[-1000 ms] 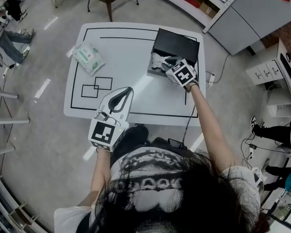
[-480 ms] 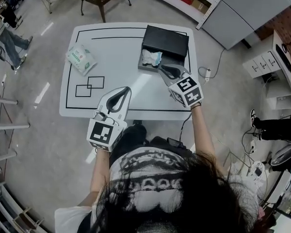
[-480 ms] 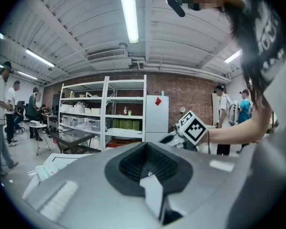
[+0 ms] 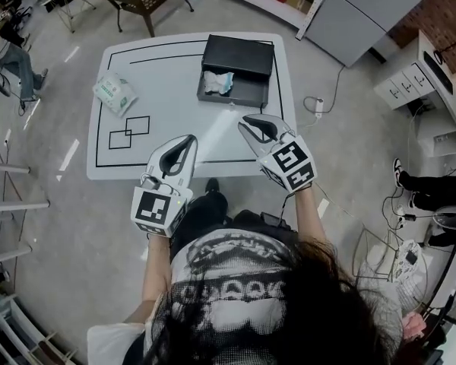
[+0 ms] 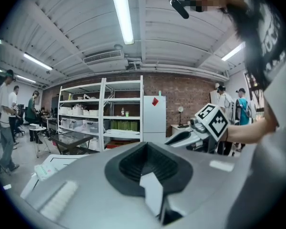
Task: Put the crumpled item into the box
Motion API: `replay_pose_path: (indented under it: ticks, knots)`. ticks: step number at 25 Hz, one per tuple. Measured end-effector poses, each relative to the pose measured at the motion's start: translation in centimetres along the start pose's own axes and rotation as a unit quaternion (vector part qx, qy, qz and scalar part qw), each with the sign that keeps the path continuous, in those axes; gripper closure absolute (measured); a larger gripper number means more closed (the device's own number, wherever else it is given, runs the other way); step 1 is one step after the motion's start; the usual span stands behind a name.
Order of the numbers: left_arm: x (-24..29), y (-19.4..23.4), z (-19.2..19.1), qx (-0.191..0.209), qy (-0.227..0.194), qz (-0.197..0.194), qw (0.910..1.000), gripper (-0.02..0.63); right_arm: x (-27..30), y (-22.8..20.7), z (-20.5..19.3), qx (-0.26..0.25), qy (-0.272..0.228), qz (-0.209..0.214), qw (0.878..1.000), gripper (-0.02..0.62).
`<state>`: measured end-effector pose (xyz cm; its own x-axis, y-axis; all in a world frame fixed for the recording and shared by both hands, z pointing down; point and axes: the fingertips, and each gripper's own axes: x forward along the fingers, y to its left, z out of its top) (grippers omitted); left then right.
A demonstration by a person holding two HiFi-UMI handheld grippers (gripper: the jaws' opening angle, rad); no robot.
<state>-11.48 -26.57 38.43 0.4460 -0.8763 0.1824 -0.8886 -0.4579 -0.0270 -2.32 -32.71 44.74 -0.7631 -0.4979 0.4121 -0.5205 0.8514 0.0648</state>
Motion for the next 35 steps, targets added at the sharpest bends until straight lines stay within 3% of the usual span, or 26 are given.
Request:
replay_pose_path:
  ticks: [20,35]
  knots:
    - [-6.8,-15.4,-2.2,-0.004,0.018,0.011,0.9998,0.606,-15.0,9.5,-4.8,0.002,-0.041,0.041,0.998,0.537]
    - [-12.1,-16.2,-2.3,-0.003,0.029,0.047,0.9985,0.606,-15.6,14.4,-4.1,-0.006,-0.057,0.077,0.995,0.537]
